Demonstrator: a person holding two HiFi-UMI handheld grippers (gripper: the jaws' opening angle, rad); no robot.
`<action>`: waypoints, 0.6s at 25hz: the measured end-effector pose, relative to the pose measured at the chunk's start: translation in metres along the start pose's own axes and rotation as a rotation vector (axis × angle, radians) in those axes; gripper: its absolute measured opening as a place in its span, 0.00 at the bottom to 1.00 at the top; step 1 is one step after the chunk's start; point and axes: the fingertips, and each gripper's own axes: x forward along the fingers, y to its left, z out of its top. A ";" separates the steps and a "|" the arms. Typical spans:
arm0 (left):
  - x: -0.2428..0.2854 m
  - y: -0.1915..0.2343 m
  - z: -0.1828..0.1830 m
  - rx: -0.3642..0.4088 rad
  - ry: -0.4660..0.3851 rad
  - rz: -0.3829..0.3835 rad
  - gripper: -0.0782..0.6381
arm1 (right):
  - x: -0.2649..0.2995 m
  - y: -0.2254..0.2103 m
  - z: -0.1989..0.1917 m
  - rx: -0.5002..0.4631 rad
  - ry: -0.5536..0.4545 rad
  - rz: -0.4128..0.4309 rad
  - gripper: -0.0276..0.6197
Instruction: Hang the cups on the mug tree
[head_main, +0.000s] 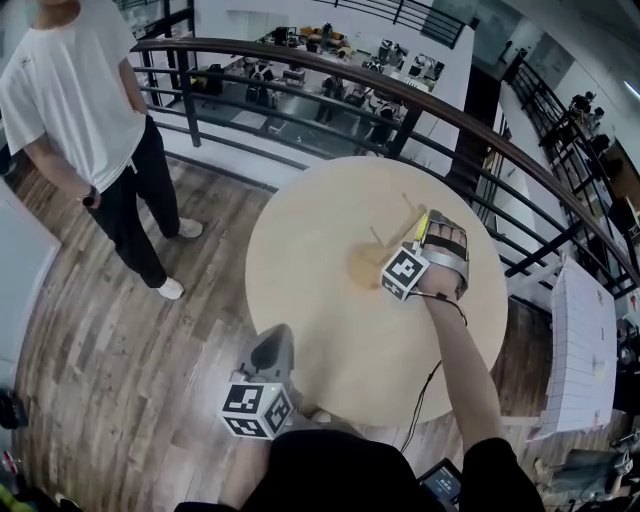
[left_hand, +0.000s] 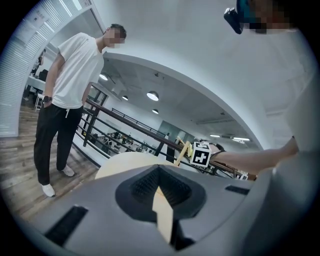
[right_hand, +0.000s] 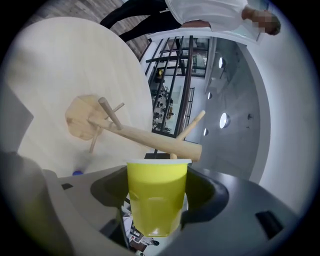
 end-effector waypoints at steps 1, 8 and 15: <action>0.000 0.001 0.000 -0.002 0.001 0.000 0.11 | -0.001 -0.001 0.000 -0.002 -0.005 -0.004 0.54; 0.002 -0.005 -0.007 0.004 0.012 -0.020 0.11 | -0.013 0.008 0.005 0.034 -0.066 -0.001 0.56; 0.004 -0.014 -0.002 0.022 0.021 -0.044 0.11 | -0.038 -0.003 -0.014 0.143 -0.135 0.012 0.60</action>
